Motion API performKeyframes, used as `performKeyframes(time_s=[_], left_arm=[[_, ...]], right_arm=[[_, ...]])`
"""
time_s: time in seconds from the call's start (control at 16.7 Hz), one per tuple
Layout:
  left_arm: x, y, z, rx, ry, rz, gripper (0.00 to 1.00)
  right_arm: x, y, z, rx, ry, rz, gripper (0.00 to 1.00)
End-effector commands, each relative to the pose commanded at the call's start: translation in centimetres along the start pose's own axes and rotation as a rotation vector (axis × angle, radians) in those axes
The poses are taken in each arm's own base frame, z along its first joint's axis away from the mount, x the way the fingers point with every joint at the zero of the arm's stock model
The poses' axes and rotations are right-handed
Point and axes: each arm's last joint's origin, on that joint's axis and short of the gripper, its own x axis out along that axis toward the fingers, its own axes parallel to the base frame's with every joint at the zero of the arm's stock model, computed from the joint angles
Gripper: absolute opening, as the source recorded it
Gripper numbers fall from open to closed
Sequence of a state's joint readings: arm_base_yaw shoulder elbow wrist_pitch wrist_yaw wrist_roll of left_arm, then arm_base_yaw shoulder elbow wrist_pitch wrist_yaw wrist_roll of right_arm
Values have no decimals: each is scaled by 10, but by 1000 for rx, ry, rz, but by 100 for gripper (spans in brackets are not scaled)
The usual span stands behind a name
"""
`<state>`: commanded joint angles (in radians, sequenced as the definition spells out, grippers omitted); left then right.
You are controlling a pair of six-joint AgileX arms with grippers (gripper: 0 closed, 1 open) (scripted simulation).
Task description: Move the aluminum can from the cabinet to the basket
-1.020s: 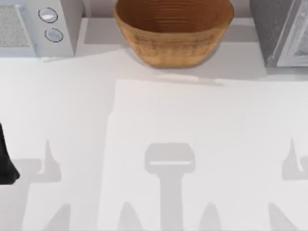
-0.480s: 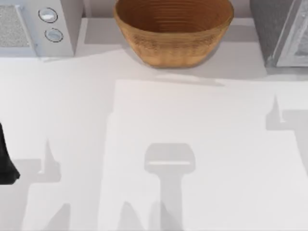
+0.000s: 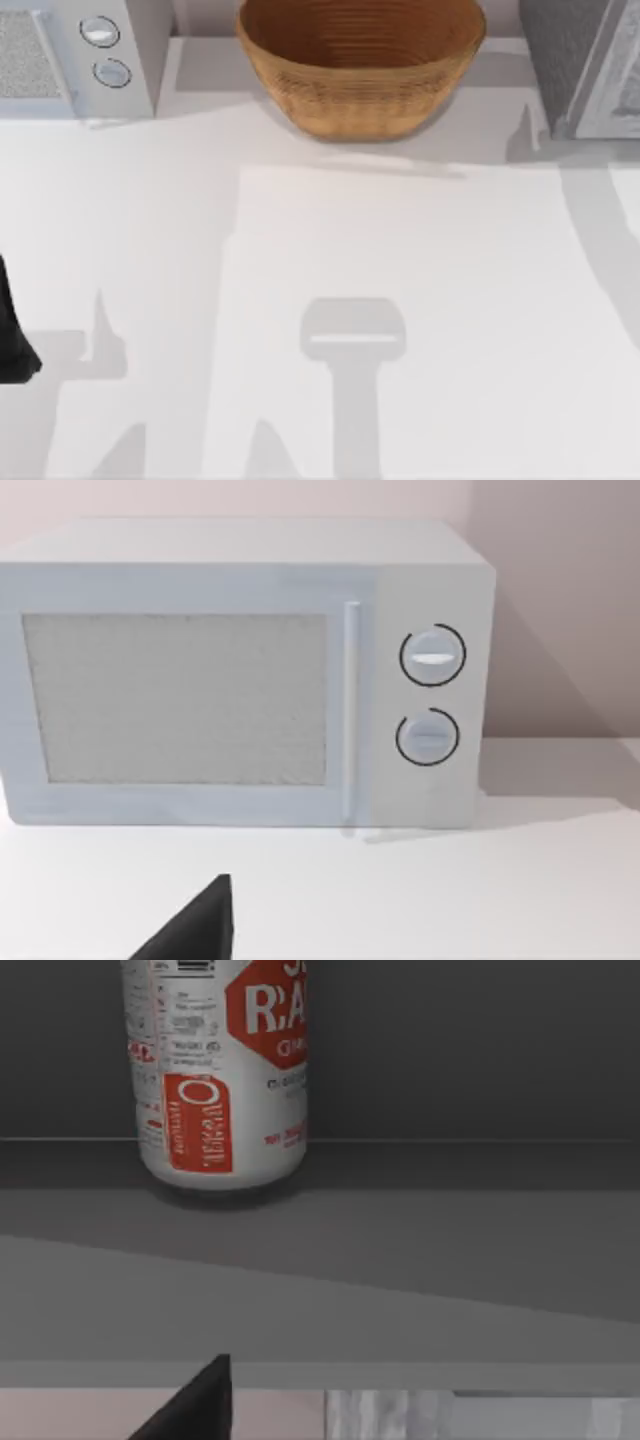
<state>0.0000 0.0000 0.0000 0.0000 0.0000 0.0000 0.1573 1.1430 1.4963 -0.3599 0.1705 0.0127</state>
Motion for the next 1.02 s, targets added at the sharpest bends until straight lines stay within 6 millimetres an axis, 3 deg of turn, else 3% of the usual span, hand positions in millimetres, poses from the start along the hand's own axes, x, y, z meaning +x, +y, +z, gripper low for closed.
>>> performKeyframes(time_s=[0.3,0.78,1.02], left_arm=[[0,0,0,0,0,0,100],[0,0,0,0,0,0,100],[0,0,0,0,0,0,100]], right_arm=[[32,12,28,3,-5,4,100],[38,16,30,5,-7,1,100],[75,36,34,4,-13,3,100]])
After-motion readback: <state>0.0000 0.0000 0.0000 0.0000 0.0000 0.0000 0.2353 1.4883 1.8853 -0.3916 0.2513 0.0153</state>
